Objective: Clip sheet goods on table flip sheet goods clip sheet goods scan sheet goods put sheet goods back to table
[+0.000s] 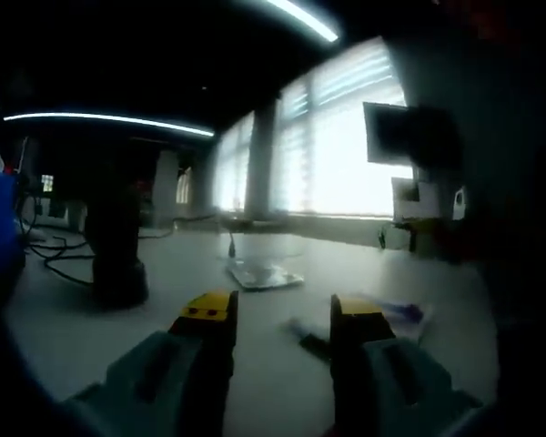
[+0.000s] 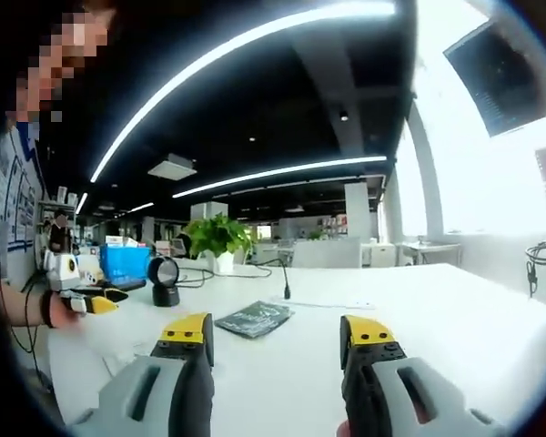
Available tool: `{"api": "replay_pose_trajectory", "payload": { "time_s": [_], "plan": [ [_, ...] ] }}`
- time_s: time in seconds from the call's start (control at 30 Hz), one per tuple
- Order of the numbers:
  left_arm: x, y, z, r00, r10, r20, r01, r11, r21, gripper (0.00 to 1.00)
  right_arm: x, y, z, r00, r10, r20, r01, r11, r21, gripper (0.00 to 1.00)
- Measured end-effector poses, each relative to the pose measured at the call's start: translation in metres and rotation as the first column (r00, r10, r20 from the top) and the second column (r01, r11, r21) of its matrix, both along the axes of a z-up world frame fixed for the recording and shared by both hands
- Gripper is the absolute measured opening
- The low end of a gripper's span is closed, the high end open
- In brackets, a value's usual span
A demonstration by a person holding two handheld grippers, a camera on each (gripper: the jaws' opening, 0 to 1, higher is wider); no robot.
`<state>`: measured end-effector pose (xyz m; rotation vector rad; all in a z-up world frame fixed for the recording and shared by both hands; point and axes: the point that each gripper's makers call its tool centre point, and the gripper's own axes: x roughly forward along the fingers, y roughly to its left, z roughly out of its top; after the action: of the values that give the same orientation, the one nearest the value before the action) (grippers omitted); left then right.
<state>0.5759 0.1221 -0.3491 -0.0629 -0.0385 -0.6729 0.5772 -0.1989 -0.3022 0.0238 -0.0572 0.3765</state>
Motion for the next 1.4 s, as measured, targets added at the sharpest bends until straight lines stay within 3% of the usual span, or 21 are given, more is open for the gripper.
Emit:
{"api": "replay_pose_trajectory", "payload": {
  "time_s": [0.27,0.43,0.47,0.5,0.57,0.77,0.83,0.97,1.4],
  "plan": [
    [0.0,-0.003,-0.003,1.0,0.004,0.025,-0.005,0.999,0.045,0.34,-0.004,-0.005,-0.033,1.0,0.005,0.029,-0.003,0.996,-0.084,0.49],
    [0.001,-0.003,-0.004,1.0,0.005,0.02,-0.006,0.999,0.042,0.34,-0.006,-0.004,-0.045,1.0,0.005,0.029,-0.005,1.0,-0.022,0.48],
    [0.0,-0.003,-0.004,1.0,0.004,0.02,-0.005,0.999,0.044,0.34,-0.006,-0.003,-0.049,1.0,0.003,0.016,-0.002,0.999,-0.048,0.47],
    [0.0,-0.004,-0.005,1.0,0.002,0.019,-0.003,0.999,0.046,0.34,-0.008,-0.002,-0.047,0.999,0.01,0.035,-0.006,0.993,-0.119,0.47],
    [-0.001,-0.005,-0.005,1.0,-0.002,0.021,0.001,0.999,0.054,0.34,-0.011,0.001,-0.046,0.998,0.025,0.049,-0.022,0.997,-0.077,0.47],
    [-0.004,-0.002,0.0,1.0,-0.003,0.027,0.002,1.0,0.029,0.34,-0.011,0.007,-0.053,0.998,0.055,0.013,-0.053,0.996,-0.074,0.48],
    [-0.004,-0.001,0.001,1.0,0.0,0.022,0.0,1.0,0.018,0.34,-0.01,0.007,-0.056,0.999,0.043,0.006,-0.043,0.994,-0.104,0.47],
    [-0.004,0.0,0.002,1.0,-0.001,0.016,0.001,1.0,0.0,0.34,-0.006,-0.004,-0.056,1.0,-0.002,-0.007,0.002,0.998,-0.069,0.43],
    [-0.002,0.0,0.005,1.0,-0.006,0.015,0.006,1.0,-0.029,0.34,-0.005,-0.004,-0.059,1.0,-0.011,-0.01,0.01,0.995,-0.097,0.41]
  ]
}}
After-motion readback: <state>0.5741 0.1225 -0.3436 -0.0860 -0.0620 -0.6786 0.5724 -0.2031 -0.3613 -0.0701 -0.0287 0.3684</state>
